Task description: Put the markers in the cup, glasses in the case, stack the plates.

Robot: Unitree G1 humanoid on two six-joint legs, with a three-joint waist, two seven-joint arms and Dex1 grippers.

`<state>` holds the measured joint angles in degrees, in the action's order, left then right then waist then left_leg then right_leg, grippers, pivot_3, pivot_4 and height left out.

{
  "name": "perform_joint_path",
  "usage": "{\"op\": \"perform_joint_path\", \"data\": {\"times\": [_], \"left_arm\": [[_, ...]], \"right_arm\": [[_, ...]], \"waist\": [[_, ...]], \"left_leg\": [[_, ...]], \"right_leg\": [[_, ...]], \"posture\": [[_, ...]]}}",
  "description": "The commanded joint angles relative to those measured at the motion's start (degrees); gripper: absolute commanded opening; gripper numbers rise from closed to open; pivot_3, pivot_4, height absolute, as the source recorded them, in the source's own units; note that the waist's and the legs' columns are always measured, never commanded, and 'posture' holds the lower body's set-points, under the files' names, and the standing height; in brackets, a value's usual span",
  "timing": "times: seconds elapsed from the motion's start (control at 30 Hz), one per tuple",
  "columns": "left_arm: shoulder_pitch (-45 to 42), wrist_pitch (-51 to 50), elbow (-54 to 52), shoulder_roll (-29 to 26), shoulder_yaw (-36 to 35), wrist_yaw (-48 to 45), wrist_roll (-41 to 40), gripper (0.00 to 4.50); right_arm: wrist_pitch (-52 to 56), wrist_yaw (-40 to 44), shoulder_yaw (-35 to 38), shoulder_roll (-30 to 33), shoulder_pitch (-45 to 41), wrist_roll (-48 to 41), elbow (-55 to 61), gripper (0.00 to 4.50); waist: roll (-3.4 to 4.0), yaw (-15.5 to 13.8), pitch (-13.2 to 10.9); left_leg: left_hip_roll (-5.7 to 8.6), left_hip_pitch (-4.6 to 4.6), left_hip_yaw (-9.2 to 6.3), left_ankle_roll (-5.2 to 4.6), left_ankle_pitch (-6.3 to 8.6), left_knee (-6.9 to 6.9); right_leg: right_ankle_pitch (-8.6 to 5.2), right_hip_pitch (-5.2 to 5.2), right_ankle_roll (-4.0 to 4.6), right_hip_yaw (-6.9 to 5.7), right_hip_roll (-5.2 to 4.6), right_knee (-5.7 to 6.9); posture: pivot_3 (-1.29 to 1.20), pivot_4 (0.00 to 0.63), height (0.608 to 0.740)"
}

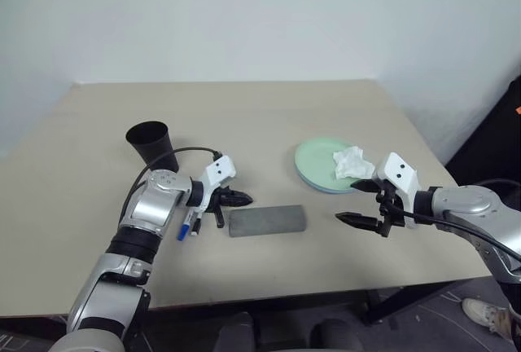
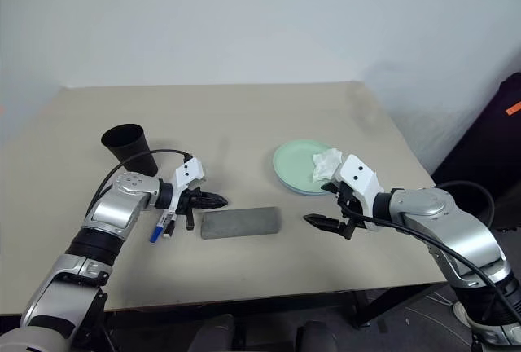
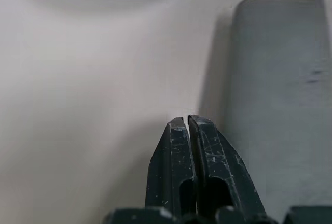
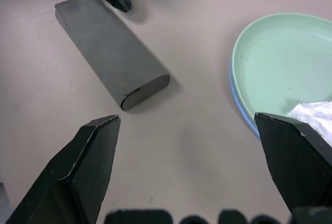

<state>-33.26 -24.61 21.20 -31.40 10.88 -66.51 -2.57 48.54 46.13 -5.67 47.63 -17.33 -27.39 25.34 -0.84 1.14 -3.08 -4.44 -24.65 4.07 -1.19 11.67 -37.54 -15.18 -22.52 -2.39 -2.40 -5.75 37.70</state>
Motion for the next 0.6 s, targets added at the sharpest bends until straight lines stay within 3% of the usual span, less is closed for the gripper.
{"op": "perform_joint_path", "data": {"times": [0.03, 0.17, 0.33, 0.53, 0.6], "left_arm": [[0.2, -21.6, -12.6, 2.2, -6.6, 14.5, -0.1, 0.86], [0.8, -38.4, -24.4, 8.1, -11.5, 27.2, 0.0, 2.13], [-0.2, -51.5, -34.6, 12.2, -12.6, 38.1, 1.6, 2.13], [0.1, -63.5, -41.9, 11.5, -9.5, 44.4, 1.3, 2.13], [0.7, -65.9, -43.8, 10.6, -8.8, 45.9, 1.3, 2.5]], "right_arm": [[-1.3, 1.1, -0.3, -0.5, -2.0, 0.4, -0.2, 4.5], [-1.6, 2.4, -1.2, -0.6, -3.1, 0.9, -1.2, 4.5], [-2.2, 3.9, -2.6, -0.5, -4.6, 1.5, -2.7, 4.5], [-2.7, 5.2, -3.6, -0.4, -5.6, 2.2, -3.8, 4.5], [-2.7, 5.6, -3.7, -0.4, -5.6, 2.4, -3.8, 4.5]], "waist": [[-0.05, 0.0, 0.0], [-0.06, 0.0, 0.0], [-0.06, 0.1, 0.0], [-0.05, 0.2, 0.0], [-0.05, 0.1, 0.0]], "left_leg": [[0.0, -0.03, -0.02, -0.03, -0.01, -0.01], [0.04, -0.02, -0.05, -0.07, -0.04, -0.05], [0.04, 0.01, -0.09, -0.01, -0.01, -0.1], [0.04, 0.04, -0.17, 0.0, -0.01, -0.09], [0.04, 0.03, -0.17, 0.01, -0.01, -0.1]], "right_leg": [[0.0, 0.0, -0.02, 0.0, 0.01, 0.0], [0.06, 0.06, -0.12, 0.01, 0.01, -0.02], [0.11, 0.08, -0.2, 0.01, 0.04, 0.0], [0.13, 0.07, -0.17, 0.04, 0.12, 0.02], [0.13, 0.07, -0.16, 0.05, 0.12, 0.01]], "posture": [[0.0, 0.0, 0.74], [0.0, 0.0, 0.74], [0.0, 0.0, 0.74], [0.0, 0.0, 0.74], [0.0, 0.0, 0.74]]}}
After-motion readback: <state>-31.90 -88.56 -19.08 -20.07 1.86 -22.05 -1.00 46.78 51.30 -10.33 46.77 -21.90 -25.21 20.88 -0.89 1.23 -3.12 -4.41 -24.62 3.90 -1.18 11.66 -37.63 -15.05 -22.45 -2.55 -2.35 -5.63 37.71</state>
